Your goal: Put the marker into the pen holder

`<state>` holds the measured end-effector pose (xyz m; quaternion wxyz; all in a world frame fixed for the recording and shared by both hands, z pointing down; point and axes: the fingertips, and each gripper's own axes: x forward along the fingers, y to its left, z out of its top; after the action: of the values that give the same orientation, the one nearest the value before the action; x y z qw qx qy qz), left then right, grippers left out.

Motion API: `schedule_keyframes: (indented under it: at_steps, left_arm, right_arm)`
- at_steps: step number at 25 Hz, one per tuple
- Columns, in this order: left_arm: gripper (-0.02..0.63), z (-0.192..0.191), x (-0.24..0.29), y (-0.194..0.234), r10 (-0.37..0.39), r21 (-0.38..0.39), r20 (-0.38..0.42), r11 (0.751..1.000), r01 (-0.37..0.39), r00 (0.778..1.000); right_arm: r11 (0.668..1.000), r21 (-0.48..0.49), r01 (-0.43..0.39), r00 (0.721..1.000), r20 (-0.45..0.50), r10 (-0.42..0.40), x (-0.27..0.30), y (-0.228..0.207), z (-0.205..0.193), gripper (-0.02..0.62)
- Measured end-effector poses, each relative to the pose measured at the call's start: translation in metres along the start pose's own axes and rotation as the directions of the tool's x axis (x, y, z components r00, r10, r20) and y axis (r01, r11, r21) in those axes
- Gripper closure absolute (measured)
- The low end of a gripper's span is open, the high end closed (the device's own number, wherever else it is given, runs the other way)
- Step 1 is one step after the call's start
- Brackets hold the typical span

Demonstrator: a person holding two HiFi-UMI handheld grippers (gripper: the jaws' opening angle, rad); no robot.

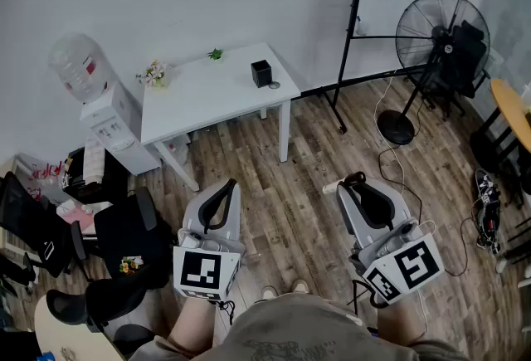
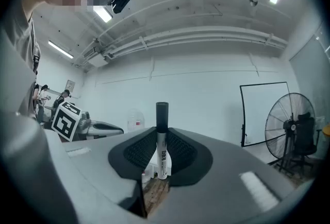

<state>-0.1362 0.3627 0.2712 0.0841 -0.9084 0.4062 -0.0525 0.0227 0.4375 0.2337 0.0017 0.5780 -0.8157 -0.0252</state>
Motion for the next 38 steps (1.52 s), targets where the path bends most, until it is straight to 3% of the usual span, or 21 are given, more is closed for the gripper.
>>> schedule_keyframes:
  at_steps: [30,35,38]
  left_arm:
    - [0.606,-0.01,0.028,-0.061,0.032,0.002,-0.071,0.999,-0.032,0.997]
    - [0.604,-0.002,0.023,-0.05,0.105,-0.02,-0.053,0.994,-0.106,0.993]
    - [0.604,0.0,0.025,-0.048,0.107,-0.01,-0.054,0.994,-0.108,0.993]
  right_arm:
    - [0.999,0.029,-0.04,0.998,-0.044,0.042,-0.03,-0.062,-0.034,0.503]
    - [0.998,0.033,-0.049,0.998,-0.049,0.05,-0.029,-0.067,-0.038,0.503]
    - [0.998,0.034,-0.048,0.998,-0.04,0.05,-0.03,-0.071,-0.038,0.503]
